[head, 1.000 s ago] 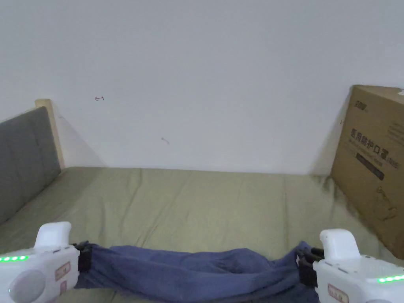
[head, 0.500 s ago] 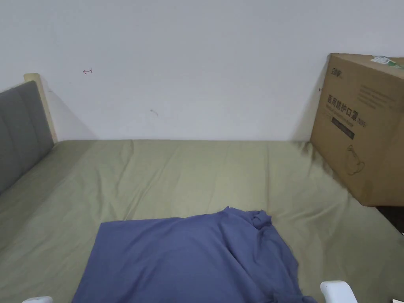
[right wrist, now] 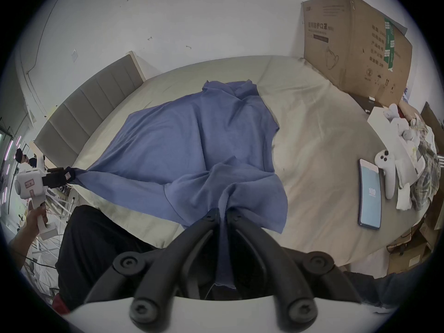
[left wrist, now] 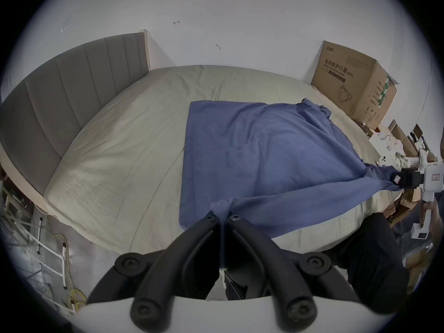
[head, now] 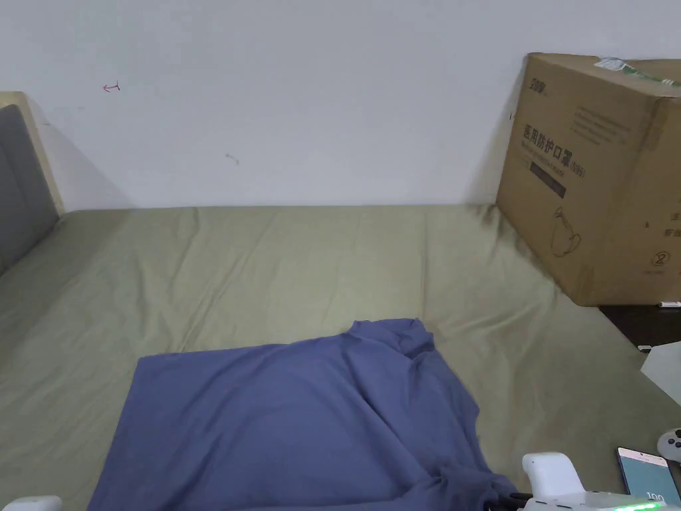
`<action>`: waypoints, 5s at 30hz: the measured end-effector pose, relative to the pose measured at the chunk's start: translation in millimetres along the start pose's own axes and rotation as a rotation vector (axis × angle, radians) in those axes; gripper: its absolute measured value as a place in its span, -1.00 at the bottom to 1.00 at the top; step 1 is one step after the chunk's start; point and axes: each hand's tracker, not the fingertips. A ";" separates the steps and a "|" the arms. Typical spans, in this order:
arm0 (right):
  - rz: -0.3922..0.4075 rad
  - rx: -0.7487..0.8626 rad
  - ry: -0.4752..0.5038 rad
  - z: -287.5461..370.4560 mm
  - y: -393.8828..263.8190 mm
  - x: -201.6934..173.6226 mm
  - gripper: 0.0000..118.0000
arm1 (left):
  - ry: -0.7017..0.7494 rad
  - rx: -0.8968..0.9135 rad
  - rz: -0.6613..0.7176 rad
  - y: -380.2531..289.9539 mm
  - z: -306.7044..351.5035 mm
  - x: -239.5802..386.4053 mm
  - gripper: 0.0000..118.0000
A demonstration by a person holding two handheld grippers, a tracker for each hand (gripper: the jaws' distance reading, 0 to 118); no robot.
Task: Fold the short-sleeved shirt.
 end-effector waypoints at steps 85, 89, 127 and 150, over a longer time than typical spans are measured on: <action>-0.283 -0.039 0.009 22.1 -34.5 4.3 -0.86 | 0.010 0.023 0.271 -63.7 44.7 13.9 0.13; -0.264 -0.021 0.010 14.0 -32.1 9.4 -0.86 | 0.052 -0.108 0.249 -76.3 0.5 -3.6 0.14; -0.230 0.018 0.016 1.9 48.8 3.7 -0.86 | -0.104 -0.007 0.419 25.7 -17.4 -11.2 -0.97; -0.008 0.534 -0.080 78.2 67.0 -13.2 0.01 | -0.077 0.410 0.150 60.4 72.2 21.3 -0.06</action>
